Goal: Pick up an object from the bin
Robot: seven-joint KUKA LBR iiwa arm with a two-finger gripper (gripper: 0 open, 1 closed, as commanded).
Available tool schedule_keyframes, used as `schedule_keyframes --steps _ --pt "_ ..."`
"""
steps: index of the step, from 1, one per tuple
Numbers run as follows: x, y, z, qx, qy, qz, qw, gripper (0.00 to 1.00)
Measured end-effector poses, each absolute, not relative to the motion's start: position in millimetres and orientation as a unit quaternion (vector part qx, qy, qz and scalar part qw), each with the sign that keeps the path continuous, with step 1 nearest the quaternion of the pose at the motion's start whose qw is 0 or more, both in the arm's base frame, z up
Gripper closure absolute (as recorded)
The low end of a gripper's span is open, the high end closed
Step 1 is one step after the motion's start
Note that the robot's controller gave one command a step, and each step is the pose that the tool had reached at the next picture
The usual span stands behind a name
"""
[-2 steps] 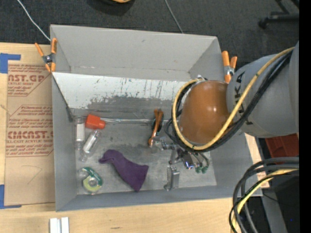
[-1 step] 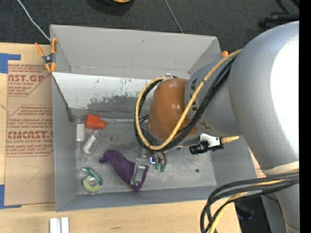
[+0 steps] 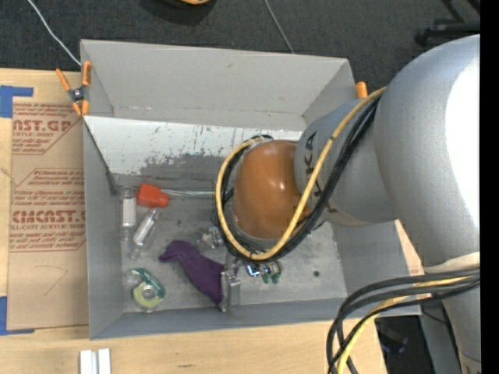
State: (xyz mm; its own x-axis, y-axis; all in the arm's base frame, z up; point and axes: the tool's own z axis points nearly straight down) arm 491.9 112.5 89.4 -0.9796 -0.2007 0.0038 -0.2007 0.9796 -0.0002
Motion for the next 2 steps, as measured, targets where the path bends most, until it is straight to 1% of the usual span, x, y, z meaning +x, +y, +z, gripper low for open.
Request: schedule_keyframes --steps 1,2 --pt "502.7 122 71 0.297 -0.955 -0.001 0.002 0.00" --pt "522.4 137 70 0.359 -0.933 -0.001 0.000 0.00"
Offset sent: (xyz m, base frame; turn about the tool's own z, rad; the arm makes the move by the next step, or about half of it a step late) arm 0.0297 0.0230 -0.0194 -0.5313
